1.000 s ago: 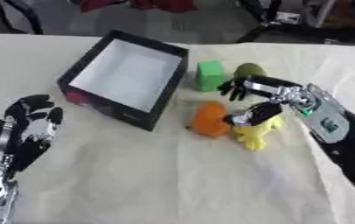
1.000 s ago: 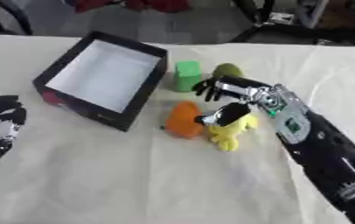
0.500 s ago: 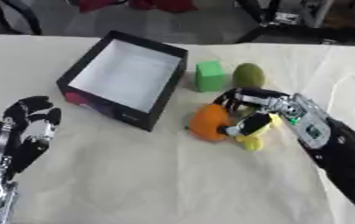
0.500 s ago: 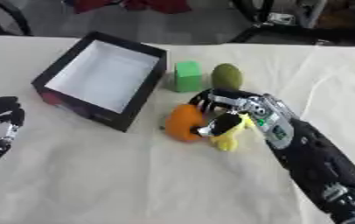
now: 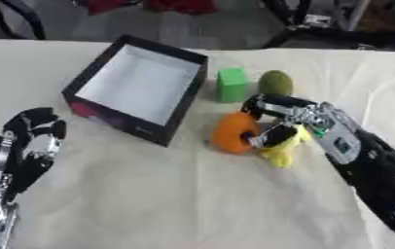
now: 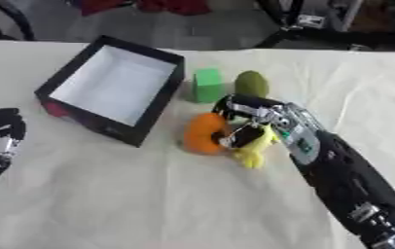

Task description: Pick up objects on the table and place them in the box.

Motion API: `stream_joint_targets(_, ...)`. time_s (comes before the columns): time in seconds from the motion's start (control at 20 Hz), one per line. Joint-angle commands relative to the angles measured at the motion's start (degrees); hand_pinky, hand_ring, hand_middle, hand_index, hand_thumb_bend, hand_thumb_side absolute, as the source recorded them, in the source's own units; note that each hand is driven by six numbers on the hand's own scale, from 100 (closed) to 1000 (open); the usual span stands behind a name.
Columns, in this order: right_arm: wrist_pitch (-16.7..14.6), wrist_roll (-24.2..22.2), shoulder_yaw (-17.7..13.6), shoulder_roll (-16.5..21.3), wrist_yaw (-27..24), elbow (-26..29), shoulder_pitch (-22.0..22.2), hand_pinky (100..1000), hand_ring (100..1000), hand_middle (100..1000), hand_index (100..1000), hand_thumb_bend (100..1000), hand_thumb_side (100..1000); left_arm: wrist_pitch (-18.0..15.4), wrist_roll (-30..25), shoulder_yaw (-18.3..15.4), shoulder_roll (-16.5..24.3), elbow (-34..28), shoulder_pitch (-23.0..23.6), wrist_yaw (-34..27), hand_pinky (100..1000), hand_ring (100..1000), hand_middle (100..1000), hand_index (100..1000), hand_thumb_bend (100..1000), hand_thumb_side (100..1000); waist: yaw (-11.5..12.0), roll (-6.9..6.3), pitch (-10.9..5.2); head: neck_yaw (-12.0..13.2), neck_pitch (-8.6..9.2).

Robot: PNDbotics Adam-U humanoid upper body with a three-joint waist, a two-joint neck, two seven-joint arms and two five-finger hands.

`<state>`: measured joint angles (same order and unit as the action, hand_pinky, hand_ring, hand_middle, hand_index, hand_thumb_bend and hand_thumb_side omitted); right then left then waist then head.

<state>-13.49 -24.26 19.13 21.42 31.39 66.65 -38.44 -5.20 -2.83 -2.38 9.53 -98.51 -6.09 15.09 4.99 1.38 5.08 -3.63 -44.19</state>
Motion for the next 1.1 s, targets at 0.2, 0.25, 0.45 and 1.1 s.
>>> stream_joint_targets(0.2, 1.9, 6.1, -0.5, 2.6, -4.3, 6.2, -3.5, 678, 623, 617, 355, 100, 139, -0.1, -0.2, 0.0, 0.6, -0.5, -0.3, -0.2, 791, 800, 758, 691, 359, 607, 0.1, -0.76, -1.79, 0.0, 0.07)
stream_joint_targets(0.25, 2.2, 6.7, -0.2, 2.9, -5.1, 7.1, -4.3, 679, 624, 618, 355, 100, 139, -0.1, -0.3, 0.0, 0.6, -0.5, -0.3, -0.2, 791, 800, 758, 691, 358, 607, 0.1, -0.78, -1.79, -0.1, 0.07)
stream_joint_targets(0.45, 3.4, 7.3, -0.1, 3.0, -7.1, 9.0, -8.4, 682, 625, 620, 360, 100, 137, -0.1, -0.4, 0.1, 0.5, -0.5, -0.4, -0.3, 791, 798, 756, 691, 358, 608, 0.6, -0.93, -1.74, -0.4, 0.07)
stream_joint_targets(1.1, 10.7, 4.8, -6.1, -10.2, 2.6, -7.6, -20.3, 691, 650, 639, 565, 111, 189, -0.9, -3.3, 3.0, -1.2, -0.1, -3.3, -0.8, 790, 789, 746, 691, 353, 609, 7.1, -1.75, -0.03, -7.1, 0.07)
